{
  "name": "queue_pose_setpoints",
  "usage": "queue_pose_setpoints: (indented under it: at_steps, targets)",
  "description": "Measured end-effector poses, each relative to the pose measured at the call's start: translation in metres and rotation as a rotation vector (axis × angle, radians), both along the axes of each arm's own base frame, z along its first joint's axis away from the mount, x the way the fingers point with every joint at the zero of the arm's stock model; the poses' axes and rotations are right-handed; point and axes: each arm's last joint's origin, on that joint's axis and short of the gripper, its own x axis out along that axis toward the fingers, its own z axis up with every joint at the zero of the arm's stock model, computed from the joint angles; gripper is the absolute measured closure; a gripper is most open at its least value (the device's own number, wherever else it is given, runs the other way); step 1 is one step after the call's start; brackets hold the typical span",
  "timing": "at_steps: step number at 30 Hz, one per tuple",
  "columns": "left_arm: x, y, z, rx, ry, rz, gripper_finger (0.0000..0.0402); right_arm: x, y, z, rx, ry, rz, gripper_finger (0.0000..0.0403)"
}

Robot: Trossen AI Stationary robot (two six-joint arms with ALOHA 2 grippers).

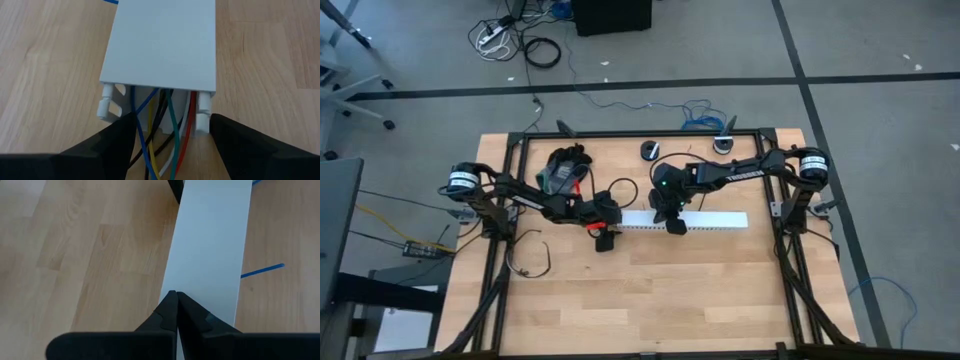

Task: Ziptie cables
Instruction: Close the white cable duct

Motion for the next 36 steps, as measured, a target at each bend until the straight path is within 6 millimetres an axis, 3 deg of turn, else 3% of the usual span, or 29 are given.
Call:
queue_pose_setpoints:
  at_steps: [36]
  targets:
    - [-0.0021,0.0001,0.0033,0.01,0.006,0.003,0.0149,0.0005,-0.004,-0.0027,-0.001,-0.007,-0.002,0.0403]
